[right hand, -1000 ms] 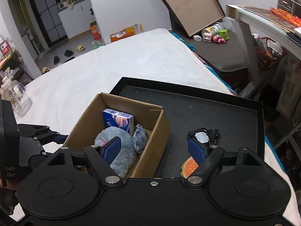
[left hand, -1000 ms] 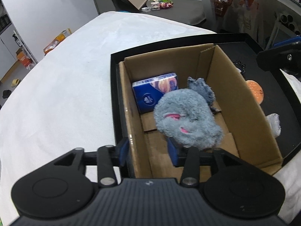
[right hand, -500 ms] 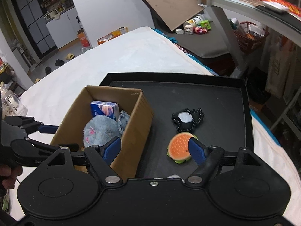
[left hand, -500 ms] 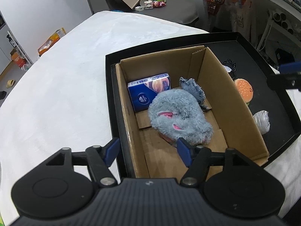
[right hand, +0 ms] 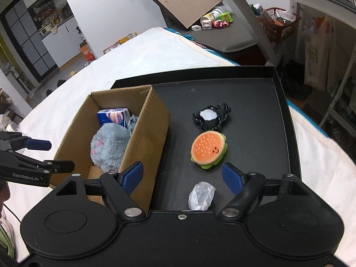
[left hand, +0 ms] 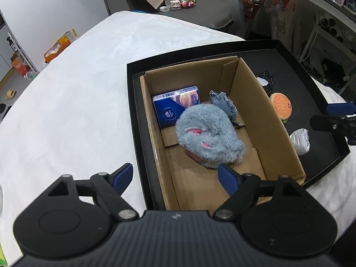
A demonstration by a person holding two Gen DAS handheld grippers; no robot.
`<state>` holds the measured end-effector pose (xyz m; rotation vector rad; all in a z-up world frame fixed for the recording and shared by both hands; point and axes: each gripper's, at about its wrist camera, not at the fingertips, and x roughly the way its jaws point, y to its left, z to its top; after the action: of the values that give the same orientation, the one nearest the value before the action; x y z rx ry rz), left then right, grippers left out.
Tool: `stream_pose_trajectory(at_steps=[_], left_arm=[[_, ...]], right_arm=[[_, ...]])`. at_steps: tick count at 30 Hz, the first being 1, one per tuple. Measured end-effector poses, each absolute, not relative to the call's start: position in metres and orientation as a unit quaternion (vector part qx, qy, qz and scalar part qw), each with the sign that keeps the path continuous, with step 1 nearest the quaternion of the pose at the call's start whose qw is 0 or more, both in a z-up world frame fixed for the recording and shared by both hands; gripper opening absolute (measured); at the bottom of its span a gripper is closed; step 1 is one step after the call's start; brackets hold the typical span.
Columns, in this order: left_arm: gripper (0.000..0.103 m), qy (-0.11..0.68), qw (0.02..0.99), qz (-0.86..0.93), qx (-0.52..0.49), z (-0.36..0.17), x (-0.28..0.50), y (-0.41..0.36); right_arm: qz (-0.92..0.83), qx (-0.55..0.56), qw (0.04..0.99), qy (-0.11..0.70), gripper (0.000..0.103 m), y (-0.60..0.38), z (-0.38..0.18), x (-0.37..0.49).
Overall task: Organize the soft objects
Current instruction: 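Move the right gripper to the white wrapped item and grasp it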
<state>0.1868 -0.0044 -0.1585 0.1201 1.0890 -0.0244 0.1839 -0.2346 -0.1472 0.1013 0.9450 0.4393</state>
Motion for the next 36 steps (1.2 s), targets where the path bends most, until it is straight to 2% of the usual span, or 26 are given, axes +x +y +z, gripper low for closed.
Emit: stream_pose_trajectory(at_steps=[11, 15, 27, 33, 36], left_arm=[[0.086, 0.527, 0.846, -0.012, 0.078, -0.157, 0.184, -0.015], [0.091, 0.531, 0.843, -0.011, 0.089, -0.157, 0.184, -0.019], [0.092, 0.547, 0.831, -0.006, 0.104, -0.16, 0.187, -0.024], [0.092, 0.553, 0.827, -0.002, 0.1, -0.16, 0.189, -0.023], [0.092, 0.555, 0.826, -0.001, 0.098, -0.161, 0.189, -0.023]], right_arm=[[0.189, 0.057, 0.866, 0.459, 0.076, -0.24, -0.172, 0.179], [0.188, 0.066, 0.863, 0.464, 0.075, -0.242, -0.182, 0.179], [0.171, 0.102, 0.859, 0.472, 0.066, -0.245, -0.211, 0.185], [0.163, 0.108, 0.855, 0.48, 0.056, -0.245, -0.222, 0.185], [0.16, 0.106, 0.85, 0.491, 0.037, -0.246, -0.228, 0.186]])
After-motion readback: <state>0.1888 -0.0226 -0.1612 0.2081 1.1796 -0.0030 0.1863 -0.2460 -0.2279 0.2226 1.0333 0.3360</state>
